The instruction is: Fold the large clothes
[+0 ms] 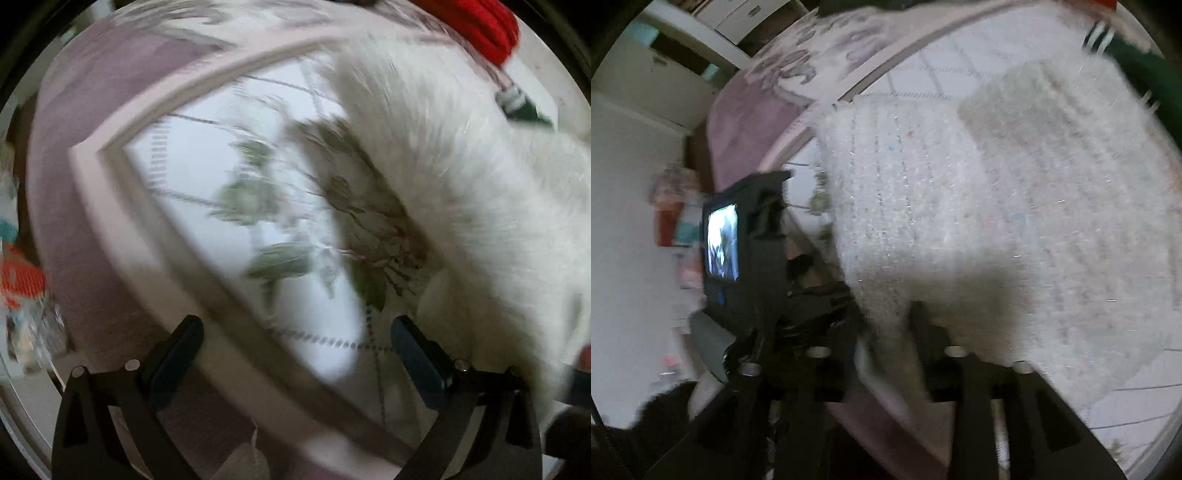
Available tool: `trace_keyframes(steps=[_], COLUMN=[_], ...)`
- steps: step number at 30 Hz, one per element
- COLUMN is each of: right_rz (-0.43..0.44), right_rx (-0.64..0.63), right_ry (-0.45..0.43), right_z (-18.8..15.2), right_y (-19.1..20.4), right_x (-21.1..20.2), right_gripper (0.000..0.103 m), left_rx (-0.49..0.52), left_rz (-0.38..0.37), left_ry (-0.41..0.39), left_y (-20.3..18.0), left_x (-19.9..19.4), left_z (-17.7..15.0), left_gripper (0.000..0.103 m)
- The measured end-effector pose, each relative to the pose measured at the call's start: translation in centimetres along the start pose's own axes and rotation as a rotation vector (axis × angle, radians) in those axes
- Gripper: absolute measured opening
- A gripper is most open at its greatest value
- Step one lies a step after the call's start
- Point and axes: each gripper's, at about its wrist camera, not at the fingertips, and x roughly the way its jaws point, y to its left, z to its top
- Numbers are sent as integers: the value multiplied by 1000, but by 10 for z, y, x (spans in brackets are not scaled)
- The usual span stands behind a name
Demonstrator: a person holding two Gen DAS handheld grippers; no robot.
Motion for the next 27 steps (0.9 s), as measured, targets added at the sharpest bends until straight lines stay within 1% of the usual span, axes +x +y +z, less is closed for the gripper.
trace_keyframes(steps=[1,2,3,4,5,7,9,10,11,12,13,14,15,16,17,18,19,20,21,22,23,24,26,27], right_rz=[113,165,178,192,202,186,153,126,87,64,35,-34,-84,-115,-99,-66,-50,-36,-7,42,57,54,58,76], right_rx=[40,78,122,163,214,285,331,344,348,340,338,345,356,368,379,398,417,430,430,440,446,447,424,418], right_ry=[25,27,20,6,-27,-89,-144,-161,-170,-176,-171,-160,-150,-131,-114,-110,-100,-79,-85,-119,-145,-184,-227,-223], right_z=[4,6,7,10,11,13,20,24,30,37,44,51,59,65,68,72,75,80,82,79,77,73,71,74], right_y=[-9,-17,-27,-37,-51,-76,-103,-112,-123,-133,-140,-153,-163,-173,-184,-190,-190,-186,-184,-183,-182,-180,-174,-171], right_x=[-5,-13,-24,-34,-48,-70,-85,-87,-86,-81,-72,-56,-39,-20,-4,3,2,-8,-18,-38,-50,-68,-90,-92], right_gripper=[58,61,63,63,63,63,62,57,49,32,21,13,0,0,0,0,0,0,2,7,10,16,16,16], left_rx=[-33,-63,-100,-115,-120,-102,-53,-23,1,36,63,85,107,122,116,96,78,75,80,86,89,96,111,116], left_rz=[-6,-12,-11,-11,-20,-53,-84,-80,-70,-62,-38,-18,-11,5,18,3,-14,-6,17,19,21,34,43,46], left_ry=[-4,-16,-44,-68,-93,-147,-167,-167,-159,-133,-99,-64,-20,16,30,39,48,46,28,11,-5,-22,-49,-62], left_y=[9,16,24,25,24,10,-13,-27,-37,-49,-57,-62,-68,-69,-67,-61,-55,-53,-52,-52,-52,-55,-60,-63], left_x=[-11,-20,-39,-52,-63,-85,-88,-82,-76,-61,-48,-32,-15,1,8,11,8,2,-7,-15,-20,-28,-36,-37], left_z=[0,0,2,6,10,24,39,45,49,51,48,45,41,34,30,28,29,31,32,34,36,38,43,47], left_gripper=[102,102,102,102,102,103,103,103,103,103,103,103,103,103,103,103,103,103,103,103,103,103,103,103])
